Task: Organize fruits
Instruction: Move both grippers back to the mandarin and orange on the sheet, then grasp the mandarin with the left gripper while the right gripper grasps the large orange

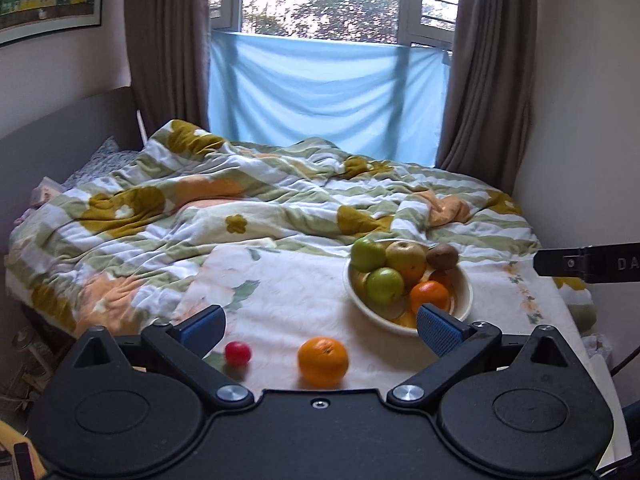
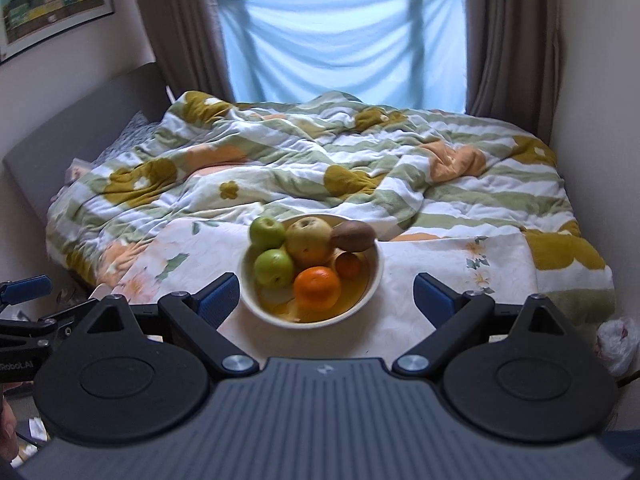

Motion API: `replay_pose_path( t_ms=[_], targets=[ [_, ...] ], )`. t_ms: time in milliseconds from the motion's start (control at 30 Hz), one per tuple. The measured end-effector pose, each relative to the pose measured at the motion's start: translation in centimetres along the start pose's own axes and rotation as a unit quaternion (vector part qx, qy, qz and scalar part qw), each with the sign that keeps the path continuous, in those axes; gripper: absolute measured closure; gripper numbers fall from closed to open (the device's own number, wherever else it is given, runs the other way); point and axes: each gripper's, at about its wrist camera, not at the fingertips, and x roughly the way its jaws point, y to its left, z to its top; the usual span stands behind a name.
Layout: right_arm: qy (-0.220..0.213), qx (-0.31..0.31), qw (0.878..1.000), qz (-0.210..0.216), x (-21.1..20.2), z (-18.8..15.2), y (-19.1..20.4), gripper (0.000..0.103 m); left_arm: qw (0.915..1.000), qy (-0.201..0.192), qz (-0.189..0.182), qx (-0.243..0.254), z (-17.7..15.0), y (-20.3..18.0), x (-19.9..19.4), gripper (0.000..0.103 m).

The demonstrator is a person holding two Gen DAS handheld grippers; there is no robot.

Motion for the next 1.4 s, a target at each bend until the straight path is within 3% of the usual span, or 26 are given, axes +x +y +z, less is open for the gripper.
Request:
replay_pose_path(
  t_ms=[333,533,733,900,967,1167,1233,1333,1400],
  targets=[
    [0.033,-0.037,0.998,0.036,2.8,-2.7,4.4,0.0,0.9974,0.045,0.045,-0.035,-3.3,5.7,1.3,0.0],
    [0.061,-0.054,0.996,0.046,6.4,-5.0,6.8,0.0,0.9955,0.07,0.058,-0.027,-5.3,8.1,3.5,0.0],
    [0.059,-0.072,0.994,0.053,9.5,-6.7,9.0,0.0,0.9935,0.097,0.058,-0.014,-6.7,9.8,6.7,0.003],
    [0.077,-0.082,0.992,0.062,12.4,-7.6,10.2,0.0,0.9926,0.113,0.044,-0.006,-7.5,10.4,8.9,0.018],
    [0.086,-0.093,0.99,0.063,13.5,-7.8,10.7,0.0,0.9923,0.118,0.039,-0.001,-7.7,10.3,9.6,0.029],
    [0.1,-0.111,0.986,0.071,15.8,-8.1,12.3,0.0,0.9906,0.136,0.02,-0.003,-8.0,10.3,11.5,0.045],
    [0.103,-0.113,0.986,0.072,16.4,-8.1,12.6,0.0,0.9902,0.139,0.016,-0.003,-8.1,10.3,11.8,0.045],
    [0.106,-0.113,0.985,0.076,17.0,-8.0,13.0,0.0,0.9895,0.144,0.011,-0.004,-8.1,10.5,12.2,0.061],
    [0.109,-0.114,0.984,0.078,17.3,-7.9,13.2,0.0,0.9895,0.144,0.007,-0.008,-8.1,10.7,12.3,0.061]
  ],
)
